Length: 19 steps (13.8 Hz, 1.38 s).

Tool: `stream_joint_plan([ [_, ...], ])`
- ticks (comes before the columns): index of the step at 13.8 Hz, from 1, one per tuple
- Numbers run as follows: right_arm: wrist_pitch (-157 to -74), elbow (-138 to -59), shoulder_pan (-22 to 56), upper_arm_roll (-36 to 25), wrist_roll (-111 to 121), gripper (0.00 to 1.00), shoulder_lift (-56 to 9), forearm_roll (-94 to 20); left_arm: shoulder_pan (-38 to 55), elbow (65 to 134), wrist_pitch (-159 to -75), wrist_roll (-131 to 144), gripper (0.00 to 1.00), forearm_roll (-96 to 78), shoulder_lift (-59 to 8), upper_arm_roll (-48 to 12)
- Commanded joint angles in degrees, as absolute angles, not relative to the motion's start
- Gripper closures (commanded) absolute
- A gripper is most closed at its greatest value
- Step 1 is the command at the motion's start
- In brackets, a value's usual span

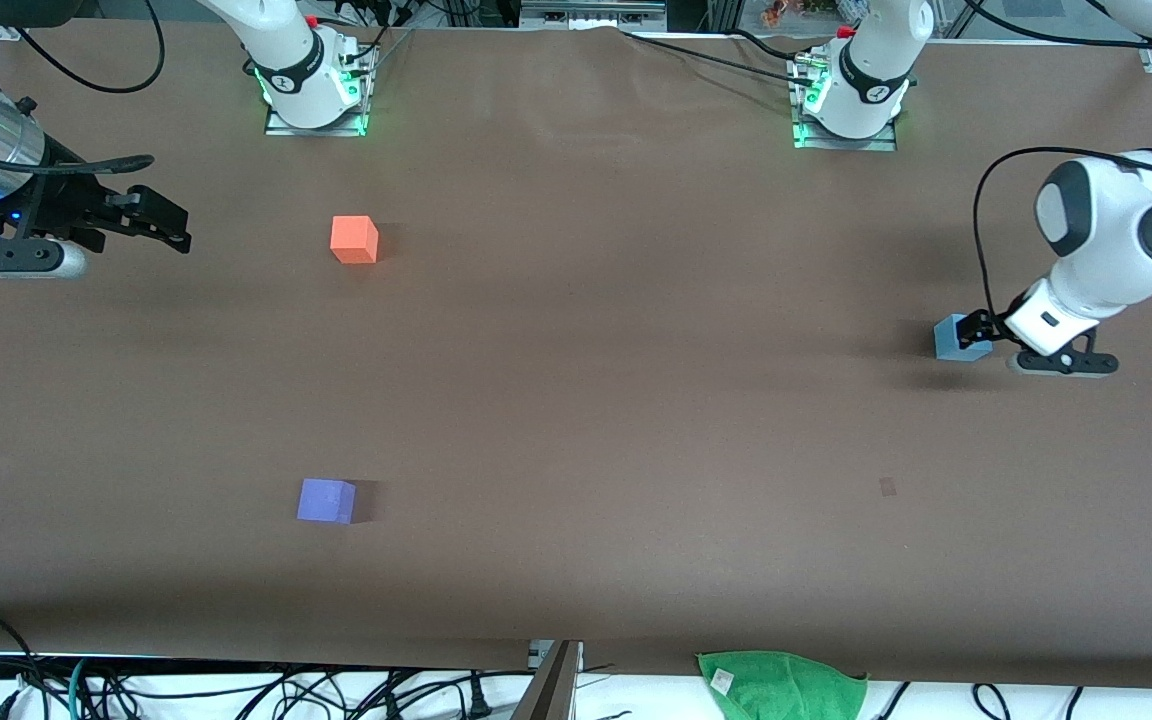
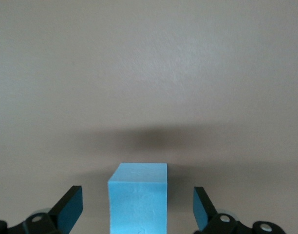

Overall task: Place blue block between orange and purple blocks
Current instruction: 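Reach the left gripper down to the light blue cube and grasp it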

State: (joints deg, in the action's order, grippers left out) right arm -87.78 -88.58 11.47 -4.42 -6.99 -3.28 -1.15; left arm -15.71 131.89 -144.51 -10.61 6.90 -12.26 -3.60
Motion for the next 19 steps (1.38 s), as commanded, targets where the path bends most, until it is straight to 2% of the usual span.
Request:
stream_joint_plan([
  [1, -87.5, -88.6, 11.1, -4.2, -6.2, 0.00, -3.2, -0.7, -16.9, 133.1, -148.5, -15.1, 0.00, 7.9, -13.8, -4.0],
  [6, -87.5, -88.6, 11.0, -4.3, -6.2, 0.00, -3.2, -0.6, -18.9, 133.2, -150.0, -15.6, 0.01, 7.8, -17.9, -4.1],
  [8, -87.5, -88.6, 11.0, -4.4, -6.2, 0.00, -3.2, -0.6, -19.5, 133.3, -149.9, -15.5, 0.07, 7.1, -19.6, -4.2],
  [9, -87.5, -88.6, 11.0, -4.6, -6.2, 0.00, -3.2, -0.6, -19.5, 133.2, -149.9, -15.4, 0.21, 7.0, -20.5, -4.2],
  [10, -87.5, -88.6, 11.0, -4.6, -6.2, 0.00, -3.2, -0.6, -19.5, 133.2, -149.4, -15.4, 0.63, 7.0, -20.9, -4.2],
  [11, -87.5, -88.6, 11.0, -4.6, -6.2, 0.00, -3.2, -0.6, -19.5, 133.1, -149.2, -15.1, 0.83, 7.0, -20.8, -4.2],
  [13, -87.5, -88.6, 10.9, -4.7, -6.1, 0.00, -3.3, -0.6, -19.4, 132.2, -146.3, -14.9, 0.84, 7.0, -19.3, -4.5],
  [15, -87.5, -88.4, 10.2, -4.7, -5.9, 0.00, -3.3, -0.8, -19.0, 129.7, -139.3, -14.4, 0.84, 6.9, -15.0, -7.0],
  [17, -87.4, -88.4, 10.2, -4.7, -6.9, 0.00, -4.2, -0.6, -19.0, 123.8, -126.5, -13.1, 0.80, 6.9, -11.8, -11.8],
  [19, -88.5, -88.1, 10.0, -4.7, -7.0, 0.00, -4.8, -0.4, -18.8, 115.7, -113.3, -12.6, 0.80, 6.5, -12.0, -18.7],
])
